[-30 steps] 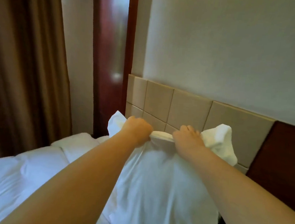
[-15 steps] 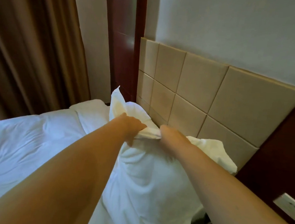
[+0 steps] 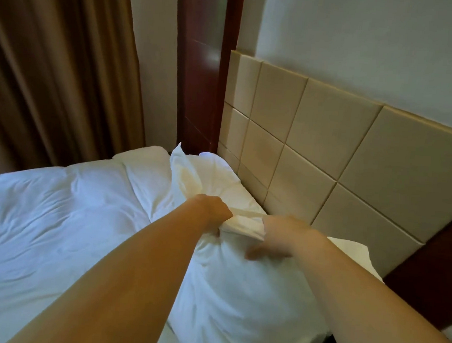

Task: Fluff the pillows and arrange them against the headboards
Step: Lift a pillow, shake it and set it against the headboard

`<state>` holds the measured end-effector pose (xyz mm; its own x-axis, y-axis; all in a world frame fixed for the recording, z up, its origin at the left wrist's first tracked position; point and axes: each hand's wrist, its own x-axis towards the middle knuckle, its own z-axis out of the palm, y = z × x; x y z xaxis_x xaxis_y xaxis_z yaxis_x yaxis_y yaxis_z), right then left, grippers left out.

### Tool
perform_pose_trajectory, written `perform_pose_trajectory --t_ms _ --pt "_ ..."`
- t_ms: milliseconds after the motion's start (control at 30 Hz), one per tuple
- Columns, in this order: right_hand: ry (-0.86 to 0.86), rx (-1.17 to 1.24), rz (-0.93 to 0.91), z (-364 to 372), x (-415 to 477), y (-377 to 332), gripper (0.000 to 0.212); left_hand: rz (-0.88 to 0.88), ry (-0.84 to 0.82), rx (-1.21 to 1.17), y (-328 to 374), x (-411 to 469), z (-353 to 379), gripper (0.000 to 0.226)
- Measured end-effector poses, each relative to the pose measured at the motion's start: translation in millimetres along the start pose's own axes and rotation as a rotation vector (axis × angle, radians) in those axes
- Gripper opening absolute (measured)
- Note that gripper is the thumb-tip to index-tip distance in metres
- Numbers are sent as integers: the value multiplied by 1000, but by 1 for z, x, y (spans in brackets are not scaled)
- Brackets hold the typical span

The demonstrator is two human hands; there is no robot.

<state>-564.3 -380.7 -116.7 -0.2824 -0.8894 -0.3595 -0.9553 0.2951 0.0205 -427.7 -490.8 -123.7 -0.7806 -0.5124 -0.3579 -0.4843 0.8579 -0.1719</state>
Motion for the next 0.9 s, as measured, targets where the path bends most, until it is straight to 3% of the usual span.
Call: perform_pose_trajectory --t_ms 133,400,567,800,900 --pt "-87 -21 -86 16 27 2 48 -5 -56 66 1 25 17 44" --pt "65 179 -217 3 109 54 24 -212 -84 33 -7 92 -9 28" --pt "152 210 -215 -41 142 124 10 -246 -16 67 4 155 -68 32" --pt "386 309 -180 -141 159 199 28 -196 220 350 1 207 -202 24" --pt "484 299 -181 -181 151 204 31 -191 347 422 -13 198 -239 33"
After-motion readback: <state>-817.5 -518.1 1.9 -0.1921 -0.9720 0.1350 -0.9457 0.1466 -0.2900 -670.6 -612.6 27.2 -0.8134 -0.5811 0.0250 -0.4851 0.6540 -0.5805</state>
